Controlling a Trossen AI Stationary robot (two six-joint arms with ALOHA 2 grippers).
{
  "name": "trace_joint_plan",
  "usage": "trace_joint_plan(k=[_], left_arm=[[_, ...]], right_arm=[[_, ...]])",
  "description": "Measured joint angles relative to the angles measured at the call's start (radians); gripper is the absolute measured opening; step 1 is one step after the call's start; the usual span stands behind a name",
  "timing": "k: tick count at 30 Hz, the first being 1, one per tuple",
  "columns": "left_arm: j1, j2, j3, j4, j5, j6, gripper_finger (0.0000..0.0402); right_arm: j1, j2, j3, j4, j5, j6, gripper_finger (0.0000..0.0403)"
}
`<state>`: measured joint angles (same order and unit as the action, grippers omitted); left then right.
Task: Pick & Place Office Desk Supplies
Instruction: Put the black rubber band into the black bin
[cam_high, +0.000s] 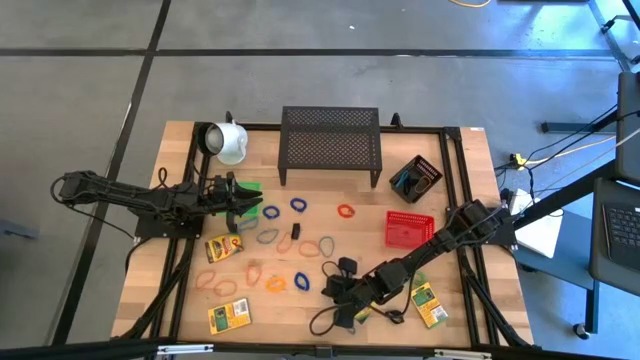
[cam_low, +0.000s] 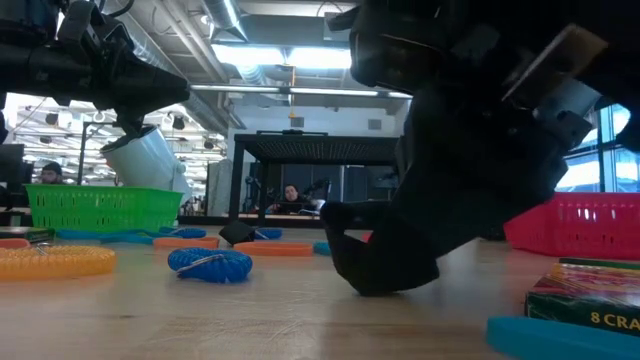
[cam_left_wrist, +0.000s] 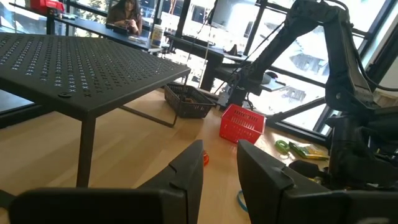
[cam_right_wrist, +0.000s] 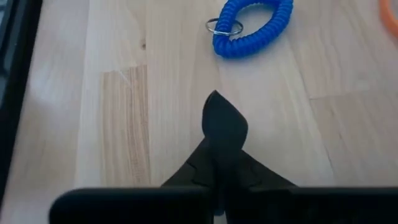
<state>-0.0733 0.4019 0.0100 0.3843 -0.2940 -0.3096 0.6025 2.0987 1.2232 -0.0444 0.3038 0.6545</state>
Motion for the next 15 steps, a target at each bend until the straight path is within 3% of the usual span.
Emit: trace_joint_plan(k=[7, 15], left_arm=[[0.000, 0.000, 0.000, 0.000, 0.000, 0.000, 0.0091], [0.000, 0.000, 0.000, 0.000, 0.000, 0.000, 0.0091]], right_arm=[[0.003, -0.048, 0.028, 0.001, -0.001, 0.007, 0.0007], [-0.010, -0.149, 0.077, 0.010, 0.277, -0.080, 0.0008]])
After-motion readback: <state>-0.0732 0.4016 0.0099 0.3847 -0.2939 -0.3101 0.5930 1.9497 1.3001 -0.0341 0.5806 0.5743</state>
